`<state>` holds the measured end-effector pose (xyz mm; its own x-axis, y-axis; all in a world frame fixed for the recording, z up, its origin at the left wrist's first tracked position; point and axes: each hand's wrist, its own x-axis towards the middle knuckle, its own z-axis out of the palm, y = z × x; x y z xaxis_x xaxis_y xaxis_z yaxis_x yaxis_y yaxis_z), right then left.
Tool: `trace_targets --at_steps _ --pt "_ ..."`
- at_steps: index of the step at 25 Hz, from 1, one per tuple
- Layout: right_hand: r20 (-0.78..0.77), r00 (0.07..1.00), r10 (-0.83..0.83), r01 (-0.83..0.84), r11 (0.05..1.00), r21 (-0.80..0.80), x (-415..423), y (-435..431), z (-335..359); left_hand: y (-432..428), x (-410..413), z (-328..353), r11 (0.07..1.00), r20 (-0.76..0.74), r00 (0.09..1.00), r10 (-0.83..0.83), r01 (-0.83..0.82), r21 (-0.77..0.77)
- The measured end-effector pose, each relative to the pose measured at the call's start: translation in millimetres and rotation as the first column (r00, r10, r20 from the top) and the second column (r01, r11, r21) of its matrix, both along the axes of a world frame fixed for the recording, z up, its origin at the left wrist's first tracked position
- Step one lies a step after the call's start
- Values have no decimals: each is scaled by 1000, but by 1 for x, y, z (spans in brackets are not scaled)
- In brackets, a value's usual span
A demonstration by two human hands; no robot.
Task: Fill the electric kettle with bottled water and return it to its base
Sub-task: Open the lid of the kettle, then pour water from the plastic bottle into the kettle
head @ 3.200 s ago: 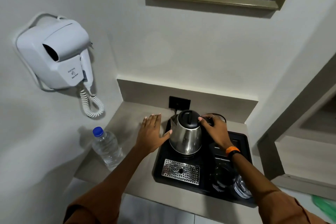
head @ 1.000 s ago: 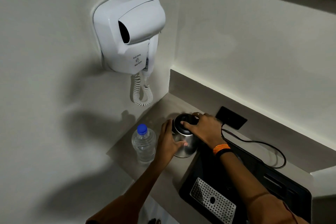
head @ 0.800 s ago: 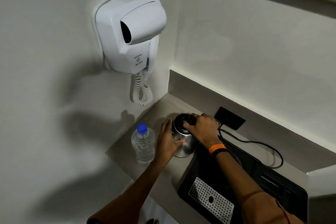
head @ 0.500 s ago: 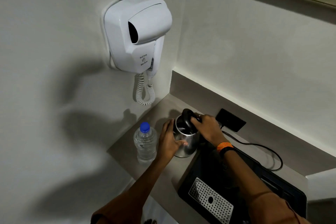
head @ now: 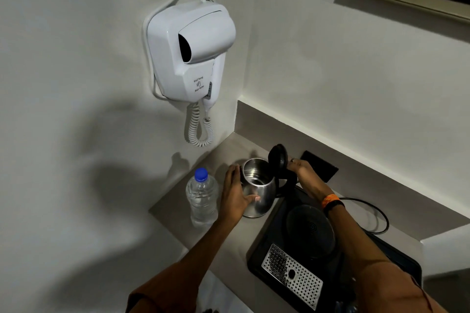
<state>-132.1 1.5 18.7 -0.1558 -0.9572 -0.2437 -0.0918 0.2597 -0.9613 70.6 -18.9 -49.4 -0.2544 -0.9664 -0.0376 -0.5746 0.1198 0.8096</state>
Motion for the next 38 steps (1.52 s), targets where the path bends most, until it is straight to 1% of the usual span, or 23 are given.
trace_targets --at_steps 2,3,4,5,6,7,8,9,10,11,12,13,15,18,21,25,28,30,32,34,36,38 --pt "-40 999 10 -11 999 -30 -3 0 -2 14 4 11 999 0 1000 -9 9 -50" --pt "-45 999 3 -5 999 -41 -4 0 -4 22 9 18 995 -17 1000 -10 8 -102" --pt "-40 999 -5 3 999 -54 -4 1 -6 30 16 26 981 -42 999 -12 3 -192" --pt "-36 999 -10 8 998 -64 -5 1 -7 37 26 34 947 -72 997 -11 -13 -322" --pt "-31 999 -14 12 997 -70 -6 1 -8 42 37 42 879 -102 995 -10 -40 -476" --pt "-24 1000 -19 17 997 -73 -6 1 -9 43 51 48 785 -122 993 -10 -67 -615" --pt "-21 1000 -20 19 997 -74 -6 1 -9 41 66 53 694 -129 992 7 -98 -713" --pt "-24 999 -25 23 997 -74 -6 0 -8 36 78 59 641 -121 991 47 -123 -758" --pt "-24 999 -33 32 997 -70 -5 0 -8 28 90 64 649 -102 989 103 -144 -747" --pt "-20 999 -44 43 997 -67 -5 1 -7 19 99 68 704 -78 985 153 -164 -691" --pt "-12 999 -51 50 997 -65 -4 2 -6 13 105 70 779 -56 984 172 -170 -603" --pt "-7 999 -54 53 997 -63 -4 3 -6 8 109 70 840 -48 987 151 -154 -520" --pt "0 998 -66 66 996 -63 -4 5 -5 2 117 64 897 -84 994 64 -94 -432" --pt "11 995 -103 103 993 -63 -4 7 -4 2 121 54 916 -169 985 31 -95 -390" --pt "22 993 -116 117 991 -70 -8 5 -8 4 114 51 923 -256 961 104 -190 -335" --pt "27 995 -97 99 992 -76 -11 4 -10 -5 110 49 895 -284 948 146 -249 -370" --pt "13 996 -89 90 993 -77 -11 3 -12 -5 108 44 921 -386 914 129 -255 -296" --pt "11 995 -97 97 993 -74 -12 1 -14 -3 107 40 949 -442 892 95 -216 -231" --pt "3 995 -99 99 993 -67 -12 0 -15 -3 107 36 970 -449 891 62 -160 -184" --pt "-3 995 -102 102 993 -65 -13 0 -15 -8 106 29 979 -414 907 78 -148 -140" --pt "-11 994 -104 104 992 -67 -13 0 -15 -12 105 19 971 -357 929 97 -166 -169" --pt "-11 994 -105 104 992 -76 -13 0 -16 -11 106 9 960 -354 930 101 -184 -210"
